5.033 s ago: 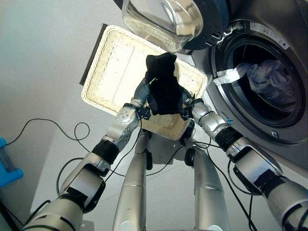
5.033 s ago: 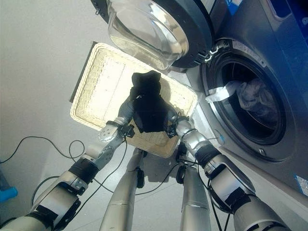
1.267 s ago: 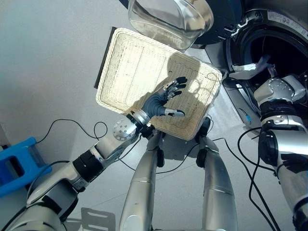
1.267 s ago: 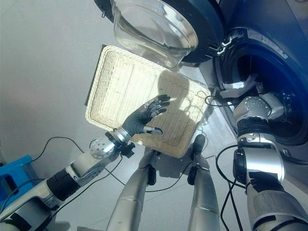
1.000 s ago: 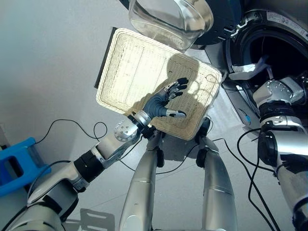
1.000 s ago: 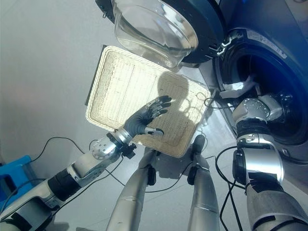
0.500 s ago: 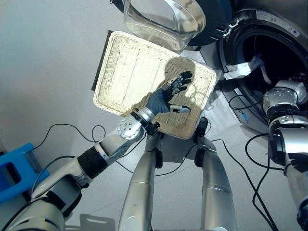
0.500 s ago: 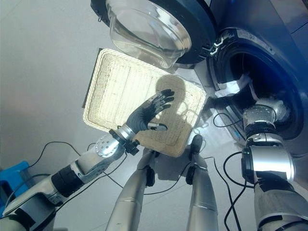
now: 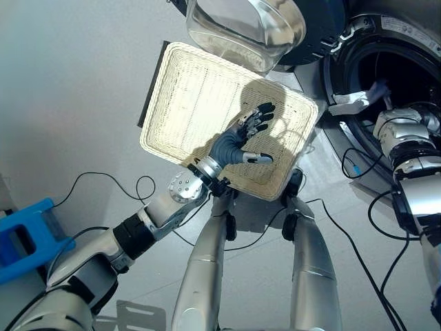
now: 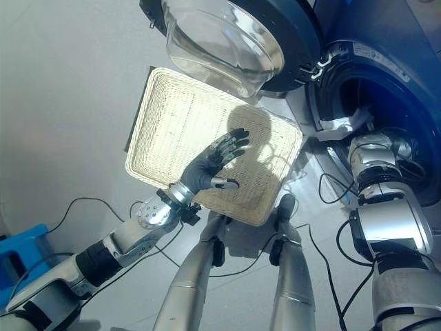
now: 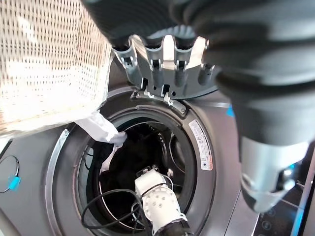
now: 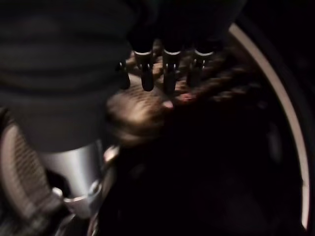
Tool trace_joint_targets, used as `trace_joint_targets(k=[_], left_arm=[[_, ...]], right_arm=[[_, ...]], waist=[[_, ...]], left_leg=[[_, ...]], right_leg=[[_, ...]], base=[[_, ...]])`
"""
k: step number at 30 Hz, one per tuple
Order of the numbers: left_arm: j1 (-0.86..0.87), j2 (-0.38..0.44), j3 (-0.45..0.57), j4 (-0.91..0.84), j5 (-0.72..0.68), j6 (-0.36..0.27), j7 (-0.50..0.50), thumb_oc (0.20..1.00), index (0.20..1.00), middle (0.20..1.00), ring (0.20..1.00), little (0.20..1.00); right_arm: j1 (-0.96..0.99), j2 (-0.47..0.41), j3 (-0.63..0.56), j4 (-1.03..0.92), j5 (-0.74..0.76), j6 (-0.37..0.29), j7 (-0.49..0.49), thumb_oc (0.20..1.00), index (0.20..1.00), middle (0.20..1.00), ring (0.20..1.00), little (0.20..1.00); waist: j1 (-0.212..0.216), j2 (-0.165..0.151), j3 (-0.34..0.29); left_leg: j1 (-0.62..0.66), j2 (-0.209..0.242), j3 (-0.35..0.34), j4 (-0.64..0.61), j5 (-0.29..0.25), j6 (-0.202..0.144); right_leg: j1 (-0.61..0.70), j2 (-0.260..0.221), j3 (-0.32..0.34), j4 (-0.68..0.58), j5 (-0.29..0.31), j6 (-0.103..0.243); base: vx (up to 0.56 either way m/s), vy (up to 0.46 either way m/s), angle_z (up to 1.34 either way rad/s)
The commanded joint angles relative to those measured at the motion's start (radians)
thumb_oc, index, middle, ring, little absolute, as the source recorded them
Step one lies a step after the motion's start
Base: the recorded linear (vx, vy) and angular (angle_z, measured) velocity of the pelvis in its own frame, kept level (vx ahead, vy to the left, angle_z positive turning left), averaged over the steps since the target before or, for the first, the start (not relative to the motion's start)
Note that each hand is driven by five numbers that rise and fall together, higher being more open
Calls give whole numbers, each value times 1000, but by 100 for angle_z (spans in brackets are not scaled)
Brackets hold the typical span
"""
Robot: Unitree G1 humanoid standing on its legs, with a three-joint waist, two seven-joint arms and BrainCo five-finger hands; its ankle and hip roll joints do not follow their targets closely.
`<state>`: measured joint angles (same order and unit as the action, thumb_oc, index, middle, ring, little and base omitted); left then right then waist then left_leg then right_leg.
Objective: Put the clothes into the washing machine.
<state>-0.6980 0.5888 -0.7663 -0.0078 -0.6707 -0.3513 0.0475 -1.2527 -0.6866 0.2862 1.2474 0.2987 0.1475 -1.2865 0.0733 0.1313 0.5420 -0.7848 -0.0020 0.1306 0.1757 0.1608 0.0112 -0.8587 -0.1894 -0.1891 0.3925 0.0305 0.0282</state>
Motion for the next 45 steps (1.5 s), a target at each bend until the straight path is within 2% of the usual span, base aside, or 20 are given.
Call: trace_joint_targets(k=[1, 2, 8, 13, 17, 18, 21, 26, 28, 31, 34, 37, 41, 45], left_arm=[[18, -46, 22, -47, 34, -78, -28, 1000, 1000, 1000, 1000, 1000], [21, -52, 16, -37, 41, -87, -26, 1000, 1000, 1000, 1000, 1000], [26, -64, 9, -21, 47, -97, -25, 1000, 1000, 1000, 1000, 1000], [45, -72, 13, -17, 51, -90, -35, 1000, 1000, 1000, 1000, 1000], [59, -70, 21, -13, 53, -84, -37, 1000, 1000, 1000, 1000, 1000], [67, -70, 26, -9, 53, -85, -38, 1000, 1000, 1000, 1000, 1000], [72, -75, 35, -3, 57, -83, -35, 1000, 1000, 1000, 1000, 1000], [72, -78, 39, -1, 59, -79, -33, 1000, 1000, 1000, 1000, 1000], [122, -92, 81, 25, 101, -57, -14, 1000, 1000, 1000, 1000, 1000], [158, -116, 95, 67, 138, -38, 11, 1000, 1000, 1000, 1000, 1000], [176, -133, 99, 119, 154, -22, 30, 1000, 1000, 1000, 1000, 1000], [213, -172, 101, 256, 172, 30, 57, 1000, 1000, 1000, 1000, 1000], [237, -192, 112, 333, 169, 49, 47, 1000, 1000, 1000, 1000, 1000], [252, -209, 116, 388, 178, 49, 49, 1000, 1000, 1000, 1000, 1000]], right_arm=[[38, -51, 50, -29, -111, 34, -42, 1000, 1000, 1000, 1000, 1000], [63, -39, 43, -21, -160, 50, -50, 1000, 1000, 1000, 1000, 1000], [104, -10, 41, 7, -155, 54, -66, 1000, 1000, 1000, 1000, 1000], [149, 12, 35, -6, -177, 32, -80, 1000, 1000, 1000, 1000, 1000], [206, 21, 11, -35, -184, -24, -98, 1000, 1000, 1000, 1000, 1000], [230, 25, -7, -48, -201, -60, -85, 1000, 1000, 1000, 1000, 1000], [251, 38, -11, -71, -216, -109, -56, 1000, 1000, 1000, 1000, 1000], [260, 44, -12, -81, -223, -127, -42, 1000, 1000, 1000, 1000, 1000], [426, 100, 15, -291, -320, -139, -20, 1000, 1000, 1000, 1000, 1000], [518, 135, 43, -408, -352, -114, -3, 1000, 1000, 1000, 1000, 1000], [567, 164, 55, -441, -338, -132, 17, 1000, 1000, 1000, 1000, 1000], [675, 236, 71, -483, -276, -180, 100, 1000, 1000, 1000, 1000, 1000], [717, 252, 89, -532, -261, -172, 167, 1000, 1000, 1000, 1000, 1000], [752, 265, 110, -553, -289, -159, 178, 1000, 1000, 1000, 1000, 1000]], waist=[[0, 79, -22], [0, 80, -22], [0, 83, -22], [-1, 81, -22], [-9, 75, -22], [-14, 73, -22], [-17, 70, -22], [-19, 69, -22], [-51, 43, -22], [-69, 21, -22], [-78, 6, -22], [-96, -29, -22], [-104, -50, -22], [-110, -64, -22]], left_leg=[[17, -57, 44, 92, -150, -9], [18, -55, 45, 93, -152, -8], [25, -57, 44, 89, -153, -8], [49, -61, 37, 89, -161, -5], [66, -62, 37, 85, -164, -2], [72, -62, 39, 85, -165, -2], [77, -61, 45, 78, -163, 0], [78, -60, 47, 76, -163, 0], [93, -49, 65, 70, -166, -1], [124, -40, 71, 63, -169, -2], [148, -34, 73, 63, -174, -4], [224, -20, 74, 46, -175, -6], [275, -11, 79, 42, -176, -8], [324, -2, 80, 45, -181, -11]], right_leg=[[27, 5, -92, -1, 22, 81], [28, 4, -93, 2, 19, 83], [36, 7, -89, -6, 20, 85], [60, 6, -86, -8, 15, 85], [77, 10, -81, -9, 13, 87], [82, 11, -79, -9, 12, 89], [85, 12, -77, -14, 15, 89], [86, 13, -76, -16, 15, 89], [92, 27, -59, -22, 18, 91], [121, 38, -49, -31, 16, 92], [146, 45, -42, -33, 11, 93], [217, 62, -27, -40, -3, 92], [271, 69, -21, -53, -8, 87], [321, 70, -19, -54, -17, 81]], base=[[0, 0, 0], [0, 0, 0], [0, 0, 0], [1, 29, 0], [4, 55, 2], [7, 57, 1], [0, 29, 0], [-1, 11, 0], [-10, 104, 2], [-11, 47, -8], [-3, 9, -7], [10, 31, -7], [21, 26, -15], [4, 8, -1]])
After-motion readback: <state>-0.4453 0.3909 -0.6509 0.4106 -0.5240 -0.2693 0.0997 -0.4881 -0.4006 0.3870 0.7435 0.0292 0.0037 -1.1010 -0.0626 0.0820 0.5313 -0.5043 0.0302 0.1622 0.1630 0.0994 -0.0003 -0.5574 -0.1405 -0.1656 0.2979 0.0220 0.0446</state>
